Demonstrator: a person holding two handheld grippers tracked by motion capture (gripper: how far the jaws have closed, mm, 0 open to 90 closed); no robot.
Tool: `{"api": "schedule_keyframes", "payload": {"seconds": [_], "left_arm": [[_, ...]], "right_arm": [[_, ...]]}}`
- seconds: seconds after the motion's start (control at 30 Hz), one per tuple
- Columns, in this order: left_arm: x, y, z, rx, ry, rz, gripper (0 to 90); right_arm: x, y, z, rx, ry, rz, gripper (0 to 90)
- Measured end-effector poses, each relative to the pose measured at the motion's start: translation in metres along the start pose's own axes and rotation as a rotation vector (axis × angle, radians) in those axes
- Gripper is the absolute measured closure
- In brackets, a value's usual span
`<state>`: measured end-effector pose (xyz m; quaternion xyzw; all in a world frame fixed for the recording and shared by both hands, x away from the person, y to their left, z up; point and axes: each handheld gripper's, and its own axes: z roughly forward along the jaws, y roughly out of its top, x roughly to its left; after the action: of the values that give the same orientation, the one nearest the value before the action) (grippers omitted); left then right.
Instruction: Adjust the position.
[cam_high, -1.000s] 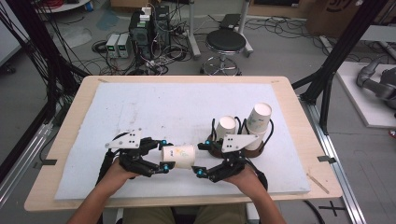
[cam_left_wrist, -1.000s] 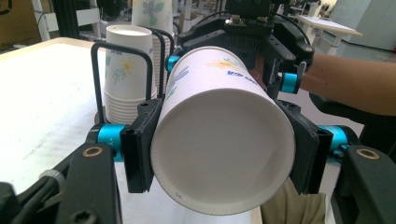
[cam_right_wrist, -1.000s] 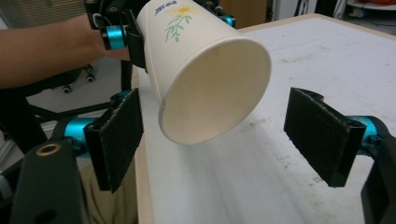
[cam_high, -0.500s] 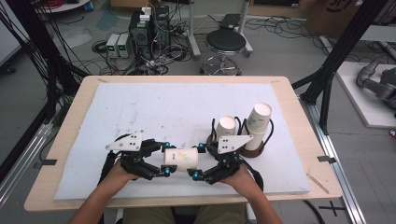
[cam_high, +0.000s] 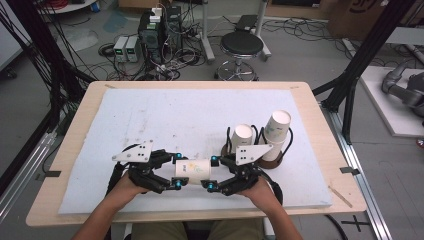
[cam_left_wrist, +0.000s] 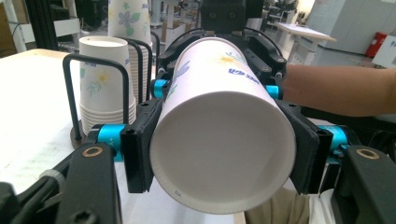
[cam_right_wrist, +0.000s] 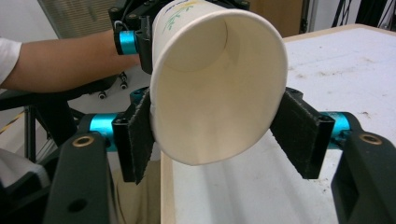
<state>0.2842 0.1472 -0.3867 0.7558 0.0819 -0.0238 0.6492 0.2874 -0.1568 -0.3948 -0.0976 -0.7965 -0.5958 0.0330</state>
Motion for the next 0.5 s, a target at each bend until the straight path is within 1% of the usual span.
{"api": "schedule_keyframes", "payload": {"seconds": [0.03, 0.07, 0.1, 0.13, 0.17, 0.2, 0.23, 0.3, 0.37, 0.47, 0.5], "left_arm": [[0.0000, 0.0000, 0.0000, 0.000, 0.000, 0.000, 33.9], [-0.0001, -0.0002, 0.0023, 0.016, 0.022, -0.021, 30.2], [-0.0001, -0.0002, 0.0023, 0.016, 0.022, -0.021, 26.1], [-0.0004, -0.0002, 0.0036, 0.029, 0.036, -0.032, 22.1], [-0.0011, -0.0002, 0.0049, 0.043, 0.048, -0.038, 22.1], [-0.0019, 0.0001, 0.0064, 0.061, 0.061, -0.048, 18.1], [-0.0023, 0.0006, 0.0064, 0.075, 0.066, -0.048, 15.3], [-0.0031, 0.0020, 0.0054, 0.096, 0.068, -0.040, 15.3], [-0.0035, 0.0026, 0.0047, 0.101, 0.074, -0.035, 15.3], [-0.0036, 0.0061, 0.0005, 0.118, 0.098, -0.015, 15.3], [-0.0036, 0.0061, 0.0005, 0.118, 0.098, -0.015, 15.3]], "right_arm": [[0.0003, 0.0000, -0.0003, 0.001, 0.001, 0.002, 35.0], [0.0003, 0.0003, -0.0005, 0.004, 0.001, 0.001, 35.0], [0.0004, 0.0007, -0.0004, 0.007, -0.001, -0.003, 35.1], [0.0008, 0.0009, -0.0002, 0.018, -0.005, -0.006, 35.1], [0.0008, 0.0009, -0.0002, 0.018, -0.005, -0.006, 35.1], [0.0013, 0.0011, -0.0001, 0.029, -0.010, -0.007, 35.0], [0.0013, 0.0010, -0.0001, 0.039, -0.017, -0.013, 35.0], [0.0011, 0.0014, -0.0008, 0.053, -0.033, -0.014, 35.0], [0.0012, 0.0033, -0.0015, 0.073, -0.047, -0.026, 35.0], [0.0017, 0.0080, -0.0027, 0.099, -0.057, -0.041, 35.0], [0.0016, 0.0099, -0.0032, 0.105, -0.060, -0.046, 35.1]]}}
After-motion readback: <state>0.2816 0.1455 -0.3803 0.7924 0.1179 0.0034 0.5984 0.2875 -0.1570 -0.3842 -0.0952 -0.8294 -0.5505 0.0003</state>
